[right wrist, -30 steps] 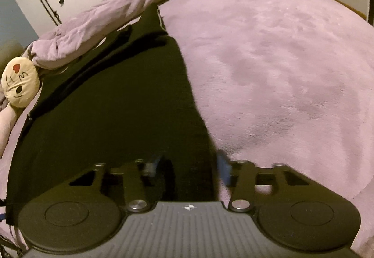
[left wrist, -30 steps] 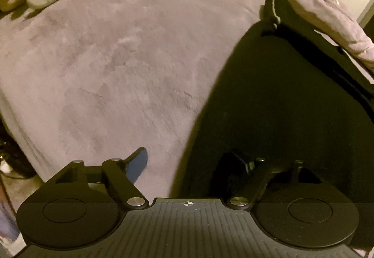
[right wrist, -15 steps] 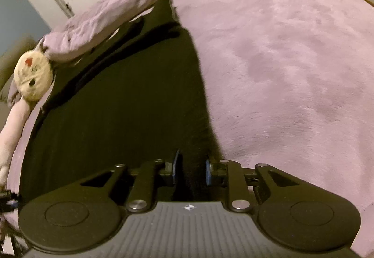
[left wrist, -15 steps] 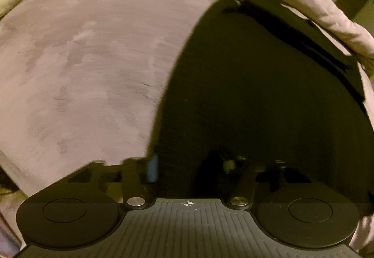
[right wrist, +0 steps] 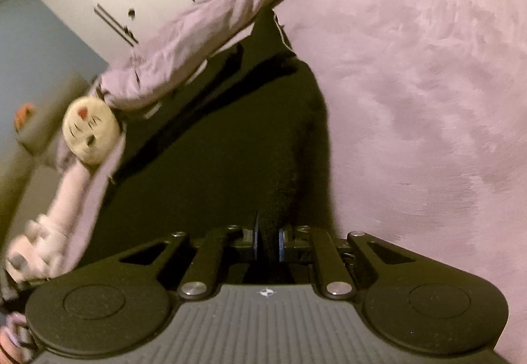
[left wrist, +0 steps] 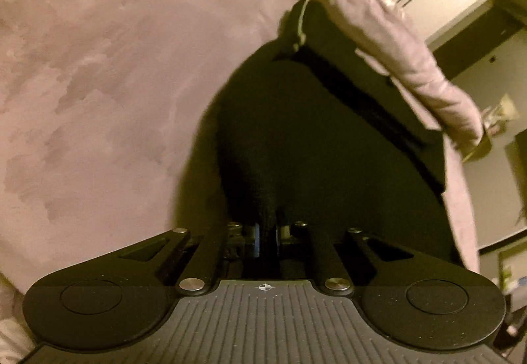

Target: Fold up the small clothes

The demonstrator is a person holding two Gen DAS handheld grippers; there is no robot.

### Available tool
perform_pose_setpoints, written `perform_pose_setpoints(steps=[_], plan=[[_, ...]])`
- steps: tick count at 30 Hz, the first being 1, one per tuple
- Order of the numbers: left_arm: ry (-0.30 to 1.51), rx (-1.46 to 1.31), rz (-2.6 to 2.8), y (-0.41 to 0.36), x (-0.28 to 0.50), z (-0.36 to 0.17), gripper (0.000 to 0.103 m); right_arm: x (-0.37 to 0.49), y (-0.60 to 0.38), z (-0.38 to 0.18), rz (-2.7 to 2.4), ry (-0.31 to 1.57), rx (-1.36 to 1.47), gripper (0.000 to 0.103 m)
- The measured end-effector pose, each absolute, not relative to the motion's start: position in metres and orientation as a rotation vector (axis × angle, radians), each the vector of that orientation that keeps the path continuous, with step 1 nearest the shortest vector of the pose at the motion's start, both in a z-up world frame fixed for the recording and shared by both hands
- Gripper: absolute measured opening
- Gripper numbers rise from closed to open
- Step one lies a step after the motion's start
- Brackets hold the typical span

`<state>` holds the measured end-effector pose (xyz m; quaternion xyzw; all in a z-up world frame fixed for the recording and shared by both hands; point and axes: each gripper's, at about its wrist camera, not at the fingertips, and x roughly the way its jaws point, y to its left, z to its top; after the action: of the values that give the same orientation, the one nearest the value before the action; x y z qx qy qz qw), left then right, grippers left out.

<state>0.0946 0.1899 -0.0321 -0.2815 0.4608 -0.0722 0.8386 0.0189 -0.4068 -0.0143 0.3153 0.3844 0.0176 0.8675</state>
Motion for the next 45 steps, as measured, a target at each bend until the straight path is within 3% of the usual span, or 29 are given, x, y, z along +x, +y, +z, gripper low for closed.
perform_pose_setpoints(steps=[9,20,32,33,35,36,37,39,40,45], plan=[[0.906,-0.696,-0.145,0.202,0.117,-0.019,0.010,0.030,-0.431,-0.015,0.021,0.683,0.918,0.010],[0.807,-0.744,-0.126,0.200,0.185,0.009,0.010,0.089,-0.454,-0.002,-0.074,0.603,0.901,0.009],[0.848,-0.686,-0.002,0.187,0.273,-0.011,0.012,0.182,-0.458,-0.009,-0.227,0.547,0.857,0.010],[0.841,-0.677,0.001,0.185,0.275,-0.011,0.017,0.185,-0.459,-0.007,-0.242,0.529,0.842,0.012],[0.788,-0.659,0.035,0.186,0.273,-0.007,0.045,0.186,-0.457,-0.002,-0.256,0.517,0.784,0.015],[0.757,-0.649,0.057,0.187,0.269,-0.005,0.068,0.185,-0.455,-0.001,-0.238,0.530,0.750,0.023],[0.743,-0.640,0.070,0.189,0.266,-0.004,0.078,0.184,-0.452,0.000,-0.206,0.550,0.708,0.036],[0.749,-0.614,0.058,0.195,0.262,-0.008,0.080,0.185,-0.438,-0.001,-0.137,0.626,0.557,0.057],[0.775,-0.593,0.036,0.197,0.260,-0.012,0.080,0.185,-0.429,-0.003,-0.111,0.661,0.455,0.063],[0.870,-0.379,-0.040,0.191,0.248,-0.029,0.080,0.197,-0.393,-0.014,0.010,0.777,0.086,0.064]])
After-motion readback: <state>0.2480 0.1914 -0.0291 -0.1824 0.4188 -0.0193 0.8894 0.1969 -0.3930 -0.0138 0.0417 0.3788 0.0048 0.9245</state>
